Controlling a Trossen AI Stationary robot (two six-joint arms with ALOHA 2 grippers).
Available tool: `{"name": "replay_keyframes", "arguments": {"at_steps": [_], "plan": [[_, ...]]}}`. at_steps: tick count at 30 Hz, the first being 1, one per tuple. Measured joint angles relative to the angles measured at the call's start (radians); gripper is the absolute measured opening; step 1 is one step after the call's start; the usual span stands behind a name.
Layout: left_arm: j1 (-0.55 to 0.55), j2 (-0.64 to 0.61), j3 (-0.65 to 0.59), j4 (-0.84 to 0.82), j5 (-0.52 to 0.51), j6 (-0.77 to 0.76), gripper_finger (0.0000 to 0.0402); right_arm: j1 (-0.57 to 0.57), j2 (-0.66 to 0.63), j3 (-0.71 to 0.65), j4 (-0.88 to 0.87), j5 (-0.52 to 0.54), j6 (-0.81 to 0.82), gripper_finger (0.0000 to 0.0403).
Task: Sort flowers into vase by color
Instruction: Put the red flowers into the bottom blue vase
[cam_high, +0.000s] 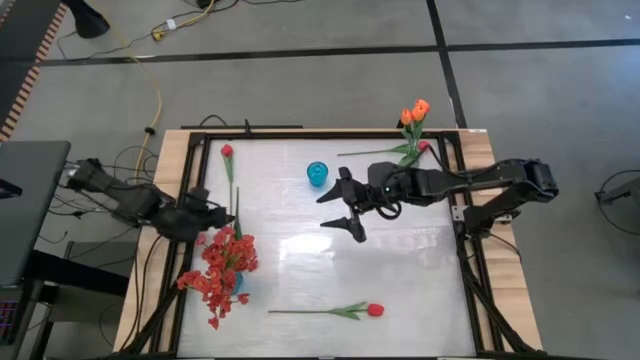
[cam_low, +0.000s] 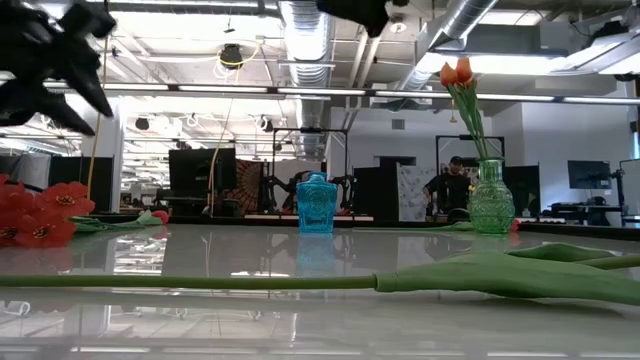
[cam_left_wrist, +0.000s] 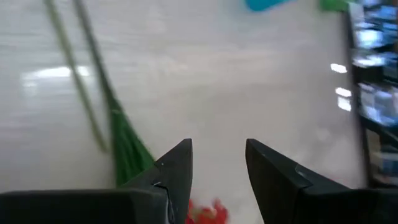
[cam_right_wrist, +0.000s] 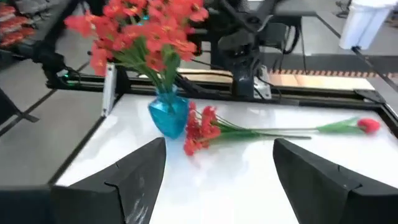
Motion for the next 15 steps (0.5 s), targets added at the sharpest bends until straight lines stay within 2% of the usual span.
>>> {"name": "replay_keyframes", "arguments": {"at_steps": [4, 10, 15], "plan": [[0.127, 0.121, 0.0, 0.008, 0.072, 0.0, 0.0135, -0.024, 0.0, 0.0, -0.004, 0.002, 0.003, 0.0321], [0.307, 0.282, 0.0, 0.09, 0.255, 0.163, 0.0135, -0.037, 0.0, 0.0, -0.004, 0.002, 0.003, 0.0321], [0.404, 0.411, 0.0, 0.115, 0.363, 0.25, 0.0135, -0.037, 0.0, 0.0, -0.016, 0.002, 0.003, 0.0321]]}}
